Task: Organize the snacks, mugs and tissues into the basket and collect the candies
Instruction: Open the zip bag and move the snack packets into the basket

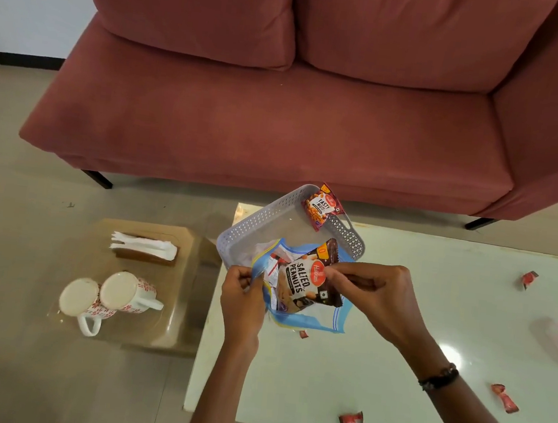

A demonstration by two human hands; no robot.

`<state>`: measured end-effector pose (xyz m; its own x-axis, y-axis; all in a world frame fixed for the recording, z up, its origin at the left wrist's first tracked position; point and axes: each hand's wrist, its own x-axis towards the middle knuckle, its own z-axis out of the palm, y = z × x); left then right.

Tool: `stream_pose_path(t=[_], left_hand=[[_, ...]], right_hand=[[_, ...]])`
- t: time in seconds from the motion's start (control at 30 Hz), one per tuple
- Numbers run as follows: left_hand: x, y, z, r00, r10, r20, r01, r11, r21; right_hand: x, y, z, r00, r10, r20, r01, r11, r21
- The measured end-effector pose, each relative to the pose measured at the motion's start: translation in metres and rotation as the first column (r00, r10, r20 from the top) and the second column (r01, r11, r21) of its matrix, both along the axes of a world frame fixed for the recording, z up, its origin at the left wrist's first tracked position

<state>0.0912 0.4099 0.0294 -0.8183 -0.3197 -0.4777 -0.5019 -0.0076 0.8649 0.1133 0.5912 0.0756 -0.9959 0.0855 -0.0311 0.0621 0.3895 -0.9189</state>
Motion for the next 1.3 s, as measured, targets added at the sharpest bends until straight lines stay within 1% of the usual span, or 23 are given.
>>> stream_pose_path(t=[0.07, 0.13, 0.23, 0.3, 0.43, 0.53, 0.6, 0.67, 0.73, 0.8, 0.83, 0.93, 1.03, 1.13, 1.3], left_hand=[[-0.001, 0.001, 0.001, 1.000, 0.000, 0.007, 0.000, 1.000, -0.006], [-0.004, 0.002, 0.000, 1.000, 0.011, 0.017, -0.011, 1.000, -0.024], [-0.011, 0.002, -0.001, 0.999, 0.026, 0.025, -0.026, 0.999, -0.023], [-0.017, 0.001, 0.000, 0.999, 0.040, 0.024, -0.040, 0.999, -0.005], [-0.026, -0.002, 0.000, 0.997, 0.065, 0.038, -0.066, 0.998, 0.022], [-0.030, -0.003, 0.000, 0.995, 0.084, 0.050, -0.088, 0.993, 0.084], [-0.032, -0.004, 0.001, 0.994, 0.085, 0.064, -0.091, 0.991, 0.100], [-0.033, -0.004, 0.002, 0.994, 0.083, 0.067, -0.091, 0.989, 0.119], [-0.034, -0.004, 0.004, 0.994, 0.082, 0.068, -0.090, 0.988, 0.129], [-0.035, -0.003, 0.005, 0.995, 0.075, 0.063, -0.083, 0.988, 0.132], [-0.036, -0.004, 0.004, 0.996, 0.071, 0.056, -0.078, 0.988, 0.136], [-0.035, -0.007, 0.000, 0.996, 0.068, 0.050, -0.074, 0.988, 0.133], [-0.033, -0.010, -0.004, 0.995, 0.086, 0.060, -0.092, 0.989, 0.117], [-0.034, -0.012, -0.005, 0.995, 0.082, 0.063, -0.090, 0.988, 0.129], [-0.036, -0.012, -0.006, 0.995, 0.074, 0.061, -0.083, 0.985, 0.154]], right_hand=[[-0.003, 0.000, 0.003, 0.998, -0.030, 0.056, 0.034, 0.996, -0.084], [-0.007, 0.002, 0.007, 0.993, -0.046, 0.109, 0.060, 0.990, -0.125], [-0.014, 0.012, 0.022, 0.989, -0.059, 0.139, 0.087, 0.975, -0.204], [-0.020, 0.022, 0.040, 0.993, -0.077, 0.093, 0.096, 0.970, -0.221], [-0.038, 0.043, 0.076, 0.985, -0.156, -0.070, 0.137, 0.966, -0.221], [-0.061, 0.057, 0.079, 0.973, -0.187, -0.138, 0.161, 0.971, -0.176], [-0.081, 0.064, 0.058, 0.969, -0.198, -0.148, 0.186, 0.978, -0.090], [-0.102, 0.068, 0.020, 0.963, -0.231, -0.142, 0.235, 0.972, 0.014], [-0.120, 0.071, -0.027, 0.959, -0.266, -0.099, 0.279, 0.948, 0.155], [-0.132, 0.072, -0.071, 0.962, -0.271, -0.038, 0.270, 0.919, 0.287], [-0.136, 0.072, -0.091, 0.964, -0.267, -0.006, 0.255, 0.911, 0.323], [-0.145, 0.071, -0.140, 0.948, -0.306, 0.086, 0.254, 0.893, 0.372], [-0.154, 0.072, -0.174, 0.922, -0.350, 0.168, 0.268, 0.887, 0.377], [-0.161, 0.074, -0.198, 0.892, -0.386, 0.234, 0.293, 0.890, 0.350], [-0.165, 0.072, -0.217, 0.863, -0.419, 0.283, 0.316, 0.884, 0.344]])
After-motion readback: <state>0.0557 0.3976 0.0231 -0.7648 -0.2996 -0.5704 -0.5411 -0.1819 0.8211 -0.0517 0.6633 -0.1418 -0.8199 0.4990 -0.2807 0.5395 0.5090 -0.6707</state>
